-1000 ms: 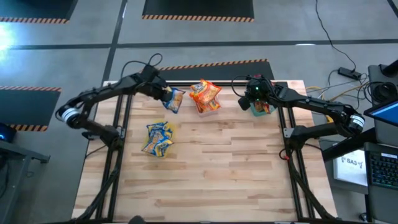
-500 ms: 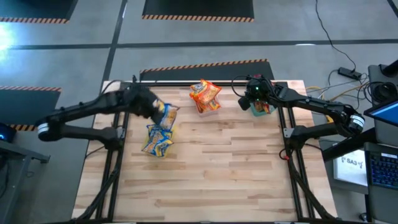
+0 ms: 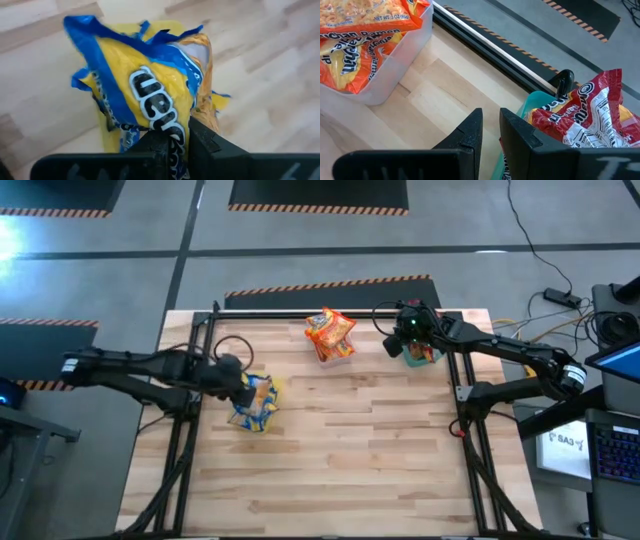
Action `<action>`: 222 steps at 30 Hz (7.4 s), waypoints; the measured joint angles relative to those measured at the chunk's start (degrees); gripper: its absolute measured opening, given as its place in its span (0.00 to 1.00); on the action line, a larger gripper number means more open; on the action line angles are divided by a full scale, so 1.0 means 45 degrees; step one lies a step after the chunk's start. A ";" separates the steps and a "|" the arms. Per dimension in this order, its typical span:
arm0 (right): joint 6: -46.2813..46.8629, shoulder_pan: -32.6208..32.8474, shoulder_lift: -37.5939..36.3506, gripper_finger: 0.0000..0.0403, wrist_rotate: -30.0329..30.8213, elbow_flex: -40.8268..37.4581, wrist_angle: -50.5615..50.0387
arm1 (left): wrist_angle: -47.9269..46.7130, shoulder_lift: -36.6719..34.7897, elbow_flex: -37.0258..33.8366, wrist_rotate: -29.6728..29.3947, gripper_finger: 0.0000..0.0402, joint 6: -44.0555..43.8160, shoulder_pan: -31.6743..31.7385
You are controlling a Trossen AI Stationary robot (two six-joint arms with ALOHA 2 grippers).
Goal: Sort Maruchan noodles
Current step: Put the blue noodle pack into the yellow bin, then return to Home Position
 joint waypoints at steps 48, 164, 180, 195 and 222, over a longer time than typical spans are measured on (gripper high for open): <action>0.0000 0.0000 0.0000 0.14 -0.0002 -0.0002 0.0000 | -0.3427 0.0417 0.1529 -0.4571 0.71 0.1523 -0.0180; 0.2098 0.0063 -1.0694 0.14 -0.4827 -0.9641 1.2517 | 1.6207 -0.8400 -1.1303 -0.8400 0.71 1.1311 0.0408; 0.2108 0.0063 -1.3867 0.14 -0.5119 -0.9737 1.1050 | 1.6207 -0.8400 -1.1303 -0.8400 0.71 1.1311 0.0408; 0.2438 0.0063 -1.3056 0.14 -0.5090 -0.9738 1.1043 | 1.6207 -0.8400 -1.1303 -0.8400 0.71 1.1311 0.0404; 0.2438 0.0063 -1.2983 0.14 -0.5071 -0.9738 1.0943 | 1.6210 -0.8400 -1.1303 -0.8400 0.71 1.1311 0.0408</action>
